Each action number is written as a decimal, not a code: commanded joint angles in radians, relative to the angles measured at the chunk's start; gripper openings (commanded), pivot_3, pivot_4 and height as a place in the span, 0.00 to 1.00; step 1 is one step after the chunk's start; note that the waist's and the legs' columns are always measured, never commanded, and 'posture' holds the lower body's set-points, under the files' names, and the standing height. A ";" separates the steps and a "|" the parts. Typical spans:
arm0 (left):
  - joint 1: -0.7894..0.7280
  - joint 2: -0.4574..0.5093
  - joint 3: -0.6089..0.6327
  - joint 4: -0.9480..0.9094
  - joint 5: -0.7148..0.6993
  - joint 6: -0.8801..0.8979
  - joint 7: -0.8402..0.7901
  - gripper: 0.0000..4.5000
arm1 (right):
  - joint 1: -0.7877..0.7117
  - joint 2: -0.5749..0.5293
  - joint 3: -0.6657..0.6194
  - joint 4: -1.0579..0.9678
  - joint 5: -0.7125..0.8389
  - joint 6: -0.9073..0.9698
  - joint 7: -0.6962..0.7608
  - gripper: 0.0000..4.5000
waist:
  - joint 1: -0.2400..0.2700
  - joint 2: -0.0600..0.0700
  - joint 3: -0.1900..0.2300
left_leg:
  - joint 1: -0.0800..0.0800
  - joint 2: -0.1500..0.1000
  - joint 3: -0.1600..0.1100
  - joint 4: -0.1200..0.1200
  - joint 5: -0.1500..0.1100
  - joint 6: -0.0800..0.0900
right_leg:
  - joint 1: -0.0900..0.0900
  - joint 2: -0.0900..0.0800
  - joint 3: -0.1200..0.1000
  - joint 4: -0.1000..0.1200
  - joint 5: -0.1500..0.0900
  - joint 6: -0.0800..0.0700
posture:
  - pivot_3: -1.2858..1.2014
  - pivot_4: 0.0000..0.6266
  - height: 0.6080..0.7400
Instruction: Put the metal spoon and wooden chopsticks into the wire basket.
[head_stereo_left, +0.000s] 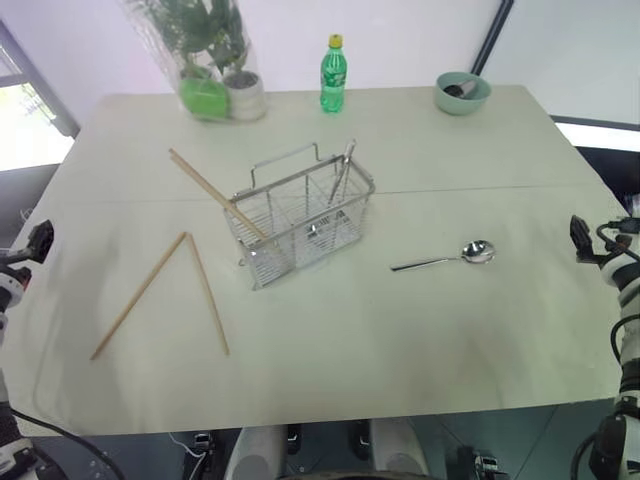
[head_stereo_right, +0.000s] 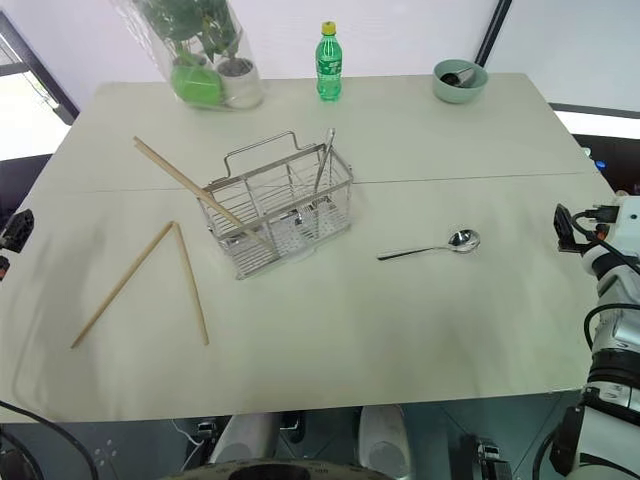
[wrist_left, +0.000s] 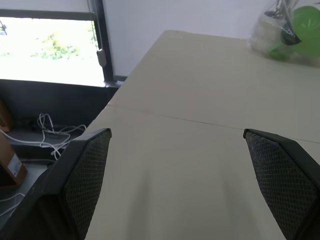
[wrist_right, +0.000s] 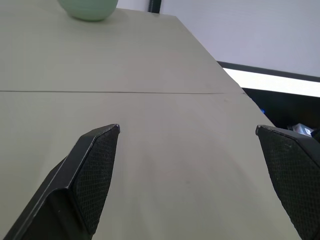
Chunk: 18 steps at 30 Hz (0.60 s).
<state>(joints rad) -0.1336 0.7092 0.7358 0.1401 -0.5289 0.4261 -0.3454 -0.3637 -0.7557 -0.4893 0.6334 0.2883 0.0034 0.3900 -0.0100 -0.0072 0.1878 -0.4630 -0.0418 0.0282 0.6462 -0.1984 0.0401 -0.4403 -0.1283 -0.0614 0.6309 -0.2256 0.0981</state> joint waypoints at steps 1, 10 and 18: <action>-0.026 0.020 0.009 -0.027 0.006 -0.019 0.010 0.99 | -0.005 0.000 -0.017 -0.026 0.008 -0.021 -0.006 1.00 | 0.000 0.000 0.000 | 0.000 0.000 0.000 0.000 0.000 0.000 | 0.000 0.000 0.000 0.000 0.000 0.000 | 0.52 0.24 0.58; -0.072 0.031 -0.013 -0.001 0.016 -0.017 0.000 0.99 | -0.009 -0.010 -0.020 -0.038 0.008 -0.020 -0.001 1.00 | -0.001 0.000 0.000 | 0.000 0.000 0.000 0.000 0.000 0.000 | 0.000 0.000 0.000 0.001 0.000 0.000 | 0.52 0.24 0.58; -0.080 0.028 -0.019 -0.012 0.027 -0.011 -0.005 0.99 | -0.019 -0.019 -0.011 -0.041 0.002 -0.022 0.011 1.00 | -0.001 0.000 0.000 | 0.000 0.000 0.000 0.001 0.000 0.000 | 0.001 0.000 0.000 0.001 0.000 0.000 | 0.52 0.24 0.58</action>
<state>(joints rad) -0.2018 0.7094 0.7184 0.1553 -0.5089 0.4260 -0.3456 -0.3629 -0.7474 -0.4886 0.6315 0.2884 0.0034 0.3964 -0.0106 -0.0072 0.1878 -0.4629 -0.0418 0.0286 0.6469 -0.1983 0.0402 -0.4397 -0.1283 -0.0619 0.6315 -0.2254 0.0984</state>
